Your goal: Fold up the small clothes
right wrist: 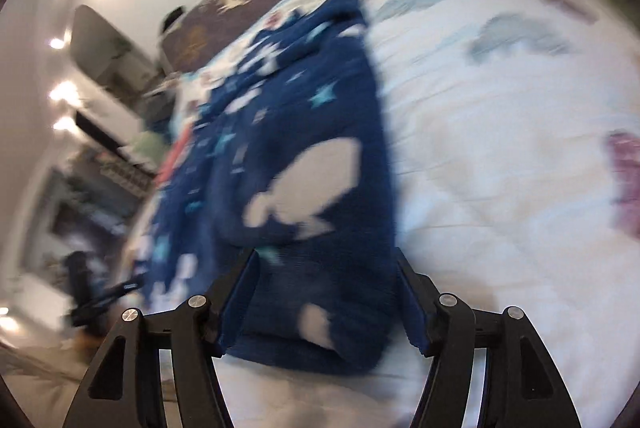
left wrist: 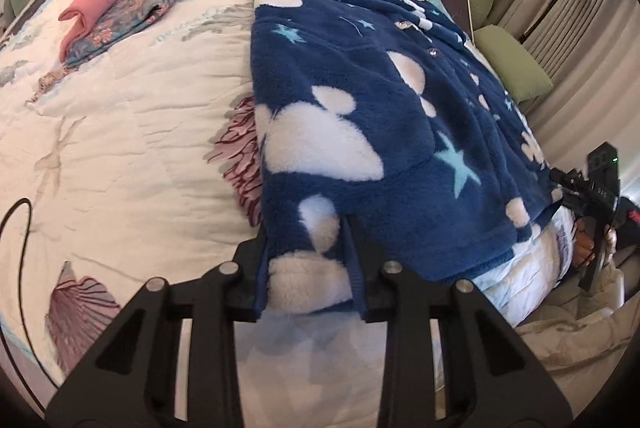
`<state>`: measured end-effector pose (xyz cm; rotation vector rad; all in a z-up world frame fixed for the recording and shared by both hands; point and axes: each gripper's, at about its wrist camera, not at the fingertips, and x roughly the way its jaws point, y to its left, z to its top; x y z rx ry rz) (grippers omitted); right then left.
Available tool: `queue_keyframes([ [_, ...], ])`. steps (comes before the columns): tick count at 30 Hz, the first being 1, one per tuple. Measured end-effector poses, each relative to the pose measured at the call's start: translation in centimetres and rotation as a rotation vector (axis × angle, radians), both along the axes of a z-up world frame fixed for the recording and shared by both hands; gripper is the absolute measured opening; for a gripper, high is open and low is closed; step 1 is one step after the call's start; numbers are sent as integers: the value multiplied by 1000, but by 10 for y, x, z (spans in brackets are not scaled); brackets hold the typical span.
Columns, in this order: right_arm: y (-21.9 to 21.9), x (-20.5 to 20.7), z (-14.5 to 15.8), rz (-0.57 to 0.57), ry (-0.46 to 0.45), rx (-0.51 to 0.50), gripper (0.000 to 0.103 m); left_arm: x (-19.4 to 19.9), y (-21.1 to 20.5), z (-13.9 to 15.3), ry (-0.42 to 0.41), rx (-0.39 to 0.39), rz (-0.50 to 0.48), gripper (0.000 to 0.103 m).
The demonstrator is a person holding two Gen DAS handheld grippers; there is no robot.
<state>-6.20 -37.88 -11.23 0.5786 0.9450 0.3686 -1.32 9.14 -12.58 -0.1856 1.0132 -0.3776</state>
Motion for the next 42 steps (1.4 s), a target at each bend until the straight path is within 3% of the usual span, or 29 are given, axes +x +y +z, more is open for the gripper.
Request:
queue_keyframes([
  [2, 1, 10, -4, 29, 3, 43, 62, 8, 3, -3, 15, -66, 7, 35],
  [3, 0, 13, -5, 26, 9, 63, 47, 10, 5, -4, 22, -89, 16, 35],
  [4, -3, 16, -7, 15, 22, 86, 14, 14, 8, -6, 33, -128, 29, 35],
  [5, -6, 21, -13, 0, 62, 125, 10, 16, 10, -7, 38, -156, 38, 35],
  [7, -7, 21, -18, -27, 71, 151, 10, 13, 7, -5, 34, -151, 32, 11],
  [10, -4, 7, -8, -49, 30, 149, 9, -1, 2, 8, -17, -140, 18, 10],
  [15, -7, -14, 18, -35, -47, 189, 7, -26, 15, 45, -89, -231, -3, 9],
  [24, 0, -85, 74, 26, -217, 227, 7, -87, 22, 109, -216, -236, -76, 9],
  [32, -1, -145, 118, -23, -319, 199, 7, -113, 32, 159, -323, -243, -57, 9],
  [38, -7, -120, 129, -33, -327, 228, 7, -83, 24, 158, -328, -178, -51, 9],
  [42, -10, -80, 145, -38, -346, 203, 7, -55, 19, 165, -352, -148, -34, 9],
])
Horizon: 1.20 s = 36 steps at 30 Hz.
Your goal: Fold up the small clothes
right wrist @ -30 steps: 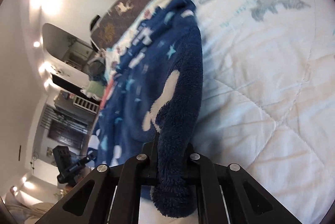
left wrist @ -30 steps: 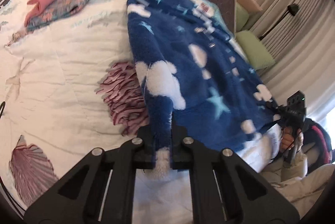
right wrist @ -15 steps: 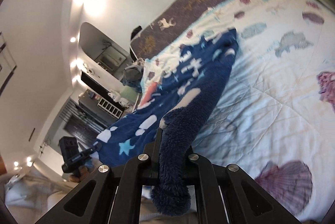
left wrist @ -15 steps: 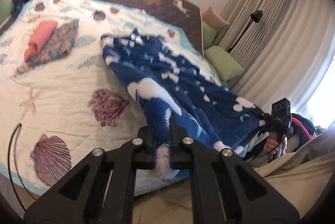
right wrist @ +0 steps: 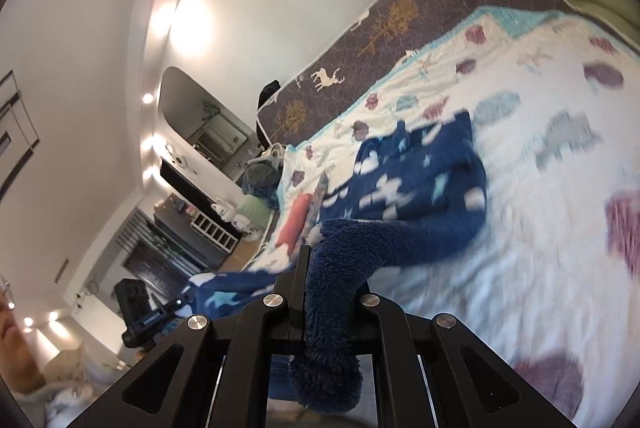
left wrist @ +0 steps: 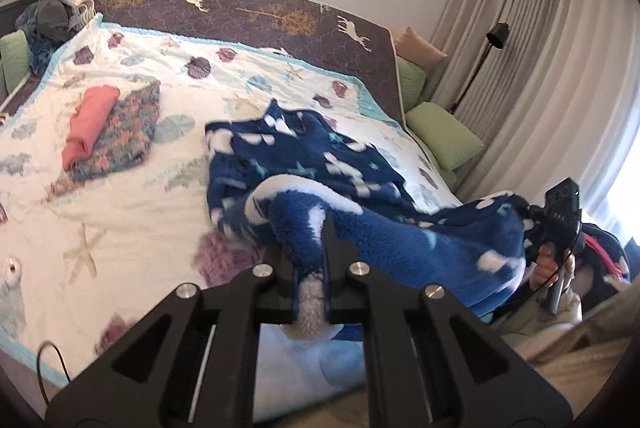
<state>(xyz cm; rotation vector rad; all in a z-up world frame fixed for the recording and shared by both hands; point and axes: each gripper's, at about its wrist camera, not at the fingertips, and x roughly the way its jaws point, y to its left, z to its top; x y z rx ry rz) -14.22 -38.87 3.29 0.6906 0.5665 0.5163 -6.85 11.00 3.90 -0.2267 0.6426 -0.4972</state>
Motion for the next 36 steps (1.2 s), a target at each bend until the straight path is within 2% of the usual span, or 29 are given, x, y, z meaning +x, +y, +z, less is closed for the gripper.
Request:
queue_keyframes([
  [5, -9, 64, 20, -32, -16, -3, 7, 60, 0, 14, -30, -34, 26, 10],
  [11, -19, 170, 24, -83, 57, 1, 7, 162, -7, 7, 45, -38, 84, 10],
  [18, -20, 283, -11, -119, 167, -65, 7, 279, -30, -39, 164, 44, 126, 10],
  [22, -24, 340, -57, -140, 273, -80, 9, 333, -36, -87, 289, 51, 135, 10],
  [23, -26, 350, -68, -149, 305, -92, 10, 340, -37, -97, 315, 52, 138, 11],
  [25, -28, 371, -100, -167, 424, -119, 12, 353, -35, -119, 377, 32, 151, 11],
  [26, -31, 378, -119, -167, 486, -90, 12, 354, -32, -126, 387, 9, 157, 12],
  [29, -41, 375, -128, -156, 479, -8, 14, 351, -24, -123, 396, -67, 149, 13],
  [32, -46, 368, -111, -138, 435, 2, 21, 343, -22, -101, 370, -59, 144, 14],
  [33, -46, 362, -100, -142, 407, -18, 30, 339, -23, -95, 349, -51, 140, 16],
  [34, -45, 356, -90, -149, 383, -47, 46, 333, -25, -84, 312, -33, 130, 21],
  [36, -39, 337, -65, -199, 313, -156, 65, 314, -30, -63, 215, 30, 148, 62],
])
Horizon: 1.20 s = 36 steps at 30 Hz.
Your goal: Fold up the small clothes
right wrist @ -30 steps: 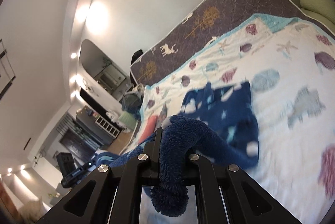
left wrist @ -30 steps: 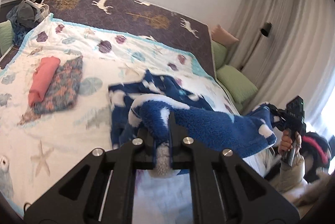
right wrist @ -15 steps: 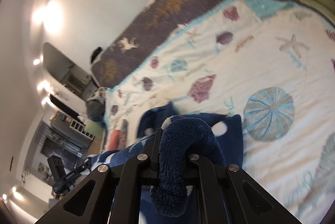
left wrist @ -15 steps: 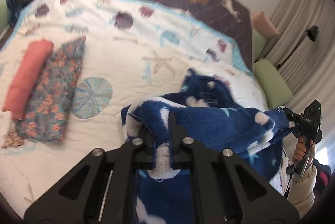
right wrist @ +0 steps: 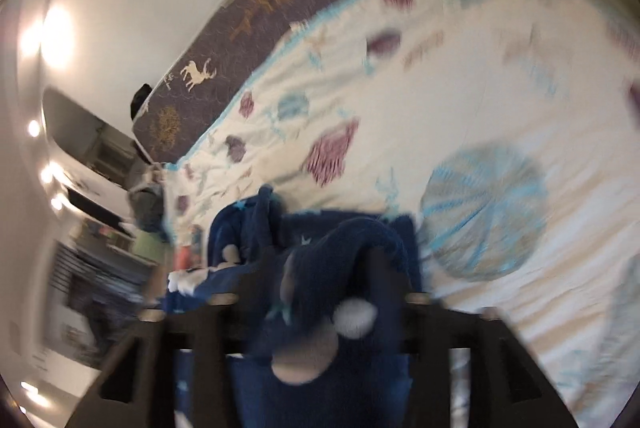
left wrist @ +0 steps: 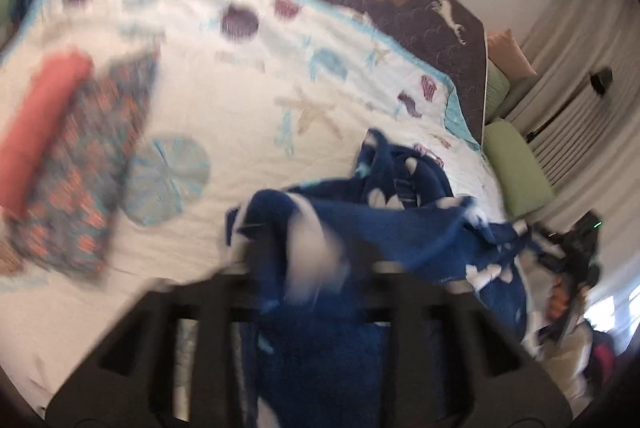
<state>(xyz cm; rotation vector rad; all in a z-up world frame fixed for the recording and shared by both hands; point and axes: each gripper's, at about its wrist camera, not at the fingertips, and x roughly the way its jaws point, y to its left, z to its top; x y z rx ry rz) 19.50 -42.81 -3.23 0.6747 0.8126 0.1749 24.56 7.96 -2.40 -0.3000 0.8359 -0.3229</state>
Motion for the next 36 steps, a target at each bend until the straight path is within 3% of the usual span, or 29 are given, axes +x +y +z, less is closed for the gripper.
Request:
queue_keyframes([
  [2, 8, -16, 17, -4, -42, -95, 66, -21, -1, 16, -91, 43, 5, 67],
  [4, 21, -29, 25, 40, -54, -162, 66, -37, -3, 24, -117, 34, -41, 67],
  [7, 59, -43, 23, 174, -49, -269, 66, -55, -24, 19, -81, 57, -178, 67],
  [10, 104, -45, 10, 305, -20, -410, 64, -62, -57, 0, -42, 176, -292, 65],
  [14, 142, -24, -13, 404, 33, -480, 59, -43, -99, -22, 20, 272, -371, 63],
  [19, 156, 26, -19, 384, 45, -559, 53, 23, -116, -28, 11, 333, -303, 62],
  [22, 139, 67, -15, 257, 25, -611, 52, 73, -99, -33, 17, 310, -158, 62],
  [25, 101, 95, -27, 80, 119, -555, 52, 100, -62, -48, 90, 260, 10, 61],
  [28, 71, 87, -36, 34, 141, -427, 52, 87, -34, -49, 76, 207, 55, 61],
  [30, 57, 68, -32, 1, 118, -412, 52, 70, -20, -44, 63, 201, 70, 61],
  [36, 32, -18, -6, -39, 32, -340, 52, -19, 3, -27, 1, 84, 5, 61],
])
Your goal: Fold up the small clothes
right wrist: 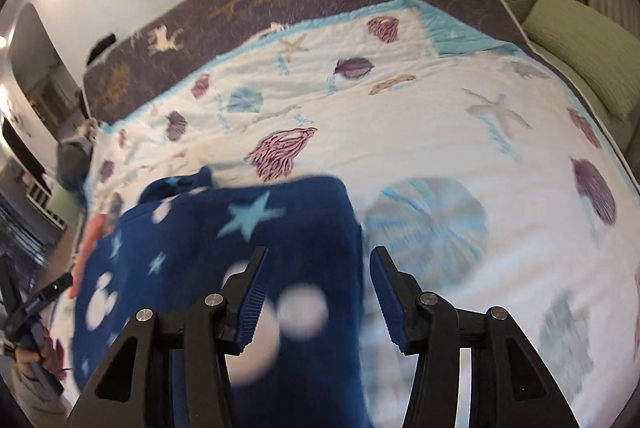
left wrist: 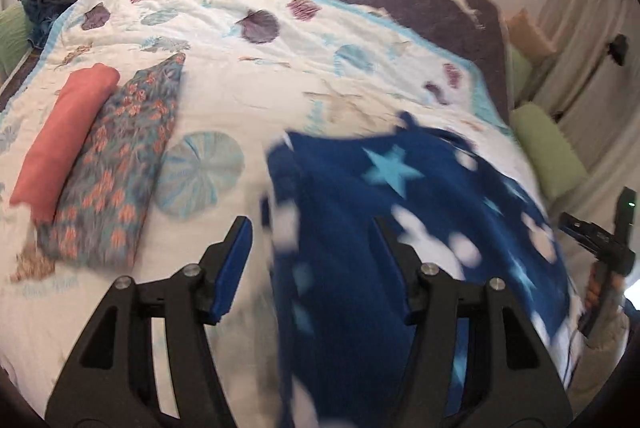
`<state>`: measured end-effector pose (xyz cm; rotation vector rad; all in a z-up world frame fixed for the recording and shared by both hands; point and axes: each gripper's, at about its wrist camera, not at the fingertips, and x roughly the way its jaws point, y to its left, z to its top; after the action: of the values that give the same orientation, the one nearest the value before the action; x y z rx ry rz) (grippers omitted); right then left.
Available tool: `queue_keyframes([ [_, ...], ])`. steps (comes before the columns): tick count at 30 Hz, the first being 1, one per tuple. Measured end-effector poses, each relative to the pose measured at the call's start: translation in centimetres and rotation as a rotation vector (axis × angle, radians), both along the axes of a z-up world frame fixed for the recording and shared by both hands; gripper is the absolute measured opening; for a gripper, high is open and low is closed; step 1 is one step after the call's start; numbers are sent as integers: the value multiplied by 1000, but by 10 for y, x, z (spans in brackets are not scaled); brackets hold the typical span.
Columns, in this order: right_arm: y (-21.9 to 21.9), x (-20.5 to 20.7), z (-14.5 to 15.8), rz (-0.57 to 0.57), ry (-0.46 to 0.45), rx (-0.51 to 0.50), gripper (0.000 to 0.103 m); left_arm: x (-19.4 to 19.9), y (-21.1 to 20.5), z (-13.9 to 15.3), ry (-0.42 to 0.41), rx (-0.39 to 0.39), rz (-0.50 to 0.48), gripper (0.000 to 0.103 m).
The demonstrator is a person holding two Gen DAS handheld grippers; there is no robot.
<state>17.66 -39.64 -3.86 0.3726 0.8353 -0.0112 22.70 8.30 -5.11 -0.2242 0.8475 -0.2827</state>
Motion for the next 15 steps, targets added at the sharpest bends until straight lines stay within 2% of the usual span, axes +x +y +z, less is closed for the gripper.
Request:
queue_keyframes([
  [3, 18, -38, 9, 61, -30, 0, 52, -31, -18, 14, -54, -46, -91, 62],
  [5, 42, -45, 12, 121, -52, -4, 52, -40, -45, 18, -102, -28, -167, 63],
  [7, 64, -47, 13, 174, -70, 9, 51, -37, -68, 9, -90, -7, -204, 68],
  [8, 76, -47, 10, 184, -73, 34, 51, -33, -77, -1, -67, 26, -207, 69],
  [9, 82, -45, 2, 173, -48, 43, 50, -26, -87, -23, -26, 122, -175, 69],
  [10, 86, -43, -8, 148, -6, 28, 45, -18, -92, -45, 23, 199, -142, 69],
  [11, 89, -39, -27, 118, 43, -16, 39, -19, -90, -59, 21, 197, -138, 70],
  [12, 88, -37, -41, 121, 50, -40, 33, -28, -86, -59, -34, 178, -130, 70],
  [13, 86, -42, -49, 123, 33, -43, 31, -36, -84, -55, -53, 178, -126, 70],
  [15, 75, -60, -45, 97, -18, 8, 31, -55, -76, -40, -43, 162, -119, 70],
])
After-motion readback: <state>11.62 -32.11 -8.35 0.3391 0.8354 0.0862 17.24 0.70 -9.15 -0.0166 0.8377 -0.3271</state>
